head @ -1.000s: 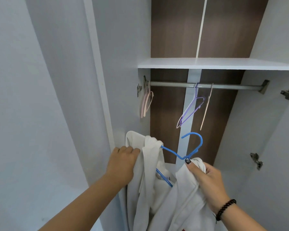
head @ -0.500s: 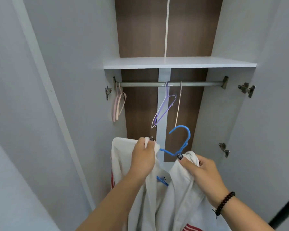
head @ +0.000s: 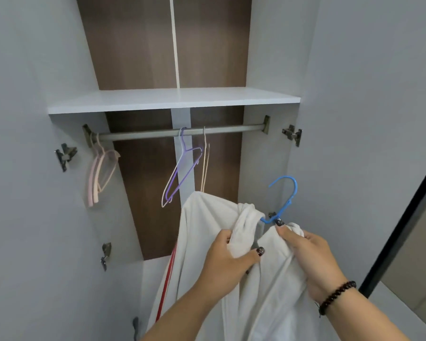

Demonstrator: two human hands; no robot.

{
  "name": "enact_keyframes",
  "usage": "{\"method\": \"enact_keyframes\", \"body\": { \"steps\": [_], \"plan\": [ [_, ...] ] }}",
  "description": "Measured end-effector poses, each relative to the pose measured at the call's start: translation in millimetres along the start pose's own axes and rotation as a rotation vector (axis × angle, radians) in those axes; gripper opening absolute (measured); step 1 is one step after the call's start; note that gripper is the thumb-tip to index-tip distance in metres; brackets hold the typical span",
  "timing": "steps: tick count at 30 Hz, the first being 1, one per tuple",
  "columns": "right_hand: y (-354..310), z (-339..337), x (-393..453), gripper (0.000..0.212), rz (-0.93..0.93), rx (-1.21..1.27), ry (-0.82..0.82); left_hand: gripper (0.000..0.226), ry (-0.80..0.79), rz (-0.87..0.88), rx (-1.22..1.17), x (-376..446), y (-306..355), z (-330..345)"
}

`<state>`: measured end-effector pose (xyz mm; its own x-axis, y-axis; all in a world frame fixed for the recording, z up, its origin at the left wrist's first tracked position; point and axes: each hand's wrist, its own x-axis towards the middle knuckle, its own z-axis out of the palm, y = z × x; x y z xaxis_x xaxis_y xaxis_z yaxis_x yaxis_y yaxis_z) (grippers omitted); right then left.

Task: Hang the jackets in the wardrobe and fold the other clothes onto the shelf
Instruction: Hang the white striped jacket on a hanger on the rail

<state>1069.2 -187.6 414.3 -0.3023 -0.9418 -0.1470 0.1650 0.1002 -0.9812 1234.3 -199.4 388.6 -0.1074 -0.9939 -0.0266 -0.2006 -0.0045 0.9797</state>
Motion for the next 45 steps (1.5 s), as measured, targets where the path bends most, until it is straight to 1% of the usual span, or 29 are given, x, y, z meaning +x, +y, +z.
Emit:
{"method": "enact_keyframes", "body": {
  "steps": [3,6,9,10,12,16,19,22,26,29,32,35,39,42,45],
  "plan": [
    [-5.2,-13.3,30.0,0.035,0.010,0.006,0.031,0.040,-0.048,-0.115,-0.043,31.1,-6.6,16.5],
    [-11.9,-22.0,63.5,0.032,0.014,0.000,0.032,0.041,-0.094,-0.183,-0.077,65.1,-9.6,32.7],
    [-21.4,-23.3,96.5,0.014,0.012,-0.018,0.001,0.026,-0.098,-0.221,-0.123,98.7,-13.3,46.7],
    [-24.2,-22.8,107.6,0.013,0.012,-0.023,-0.007,0.023,-0.092,-0.228,-0.129,109.1,-14.0,50.0],
    [-30.7,-20.0,130.3,0.015,0.014,-0.025,-0.011,0.022,-0.055,-0.228,-0.134,130.1,-14.0,53.7],
    [-40.6,-7.0,174.0,0.015,0.008,-0.033,0.008,0.029,-0.001,-0.204,-0.148,168.1,-9.6,49.9],
    [-39.2,5.0,211.3,0.017,-0.021,-0.055,0.035,0.031,-0.022,-0.187,-0.151,201.1,-10.1,44.7],
    [-30.5,15.7,253.8,0.019,-0.039,-0.117,0.089,0.024,-0.023,-0.190,-0.189,242.5,-16.8,39.2],
    [-19.5,32.7,312.1,0.027,-0.057,-0.172,0.180,0.024,-0.058,-0.202,-0.222,303.1,-26.3,30.5],
    [-19.0,52.5,354.0,0.026,-0.063,-0.190,0.214,0.022,-0.096,-0.185,-0.241,351.4,-30.6,20.6],
    [-30.4,74.2,394.1,0.021,-0.069,-0.215,0.211,0.030,-0.118,-0.195,-0.180,397.3,-29.2,7.9],
    [-46.0,97.1,427.8,0.023,-0.095,-0.241,0.206,0.037,-0.114,-0.213,-0.072,434.7,-27.8,-6.1],
    [-61.1,130.1,467.3,0.024,-0.126,-0.237,0.215,0.034,-0.070,-0.250,-0.035,480.8,-35.5,-23.4],
    [-65.8,147.9,488.8,0.026,-0.129,-0.253,0.216,0.024,-0.048,-0.307,-0.032,500.0,-42.8,-31.1],
    [-65.0,158.7,503.4,0.036,-0.141,-0.268,0.217,0.019,-0.034,-0.313,-0.014,510.0,-46.9,-39.4]
  ]
}}
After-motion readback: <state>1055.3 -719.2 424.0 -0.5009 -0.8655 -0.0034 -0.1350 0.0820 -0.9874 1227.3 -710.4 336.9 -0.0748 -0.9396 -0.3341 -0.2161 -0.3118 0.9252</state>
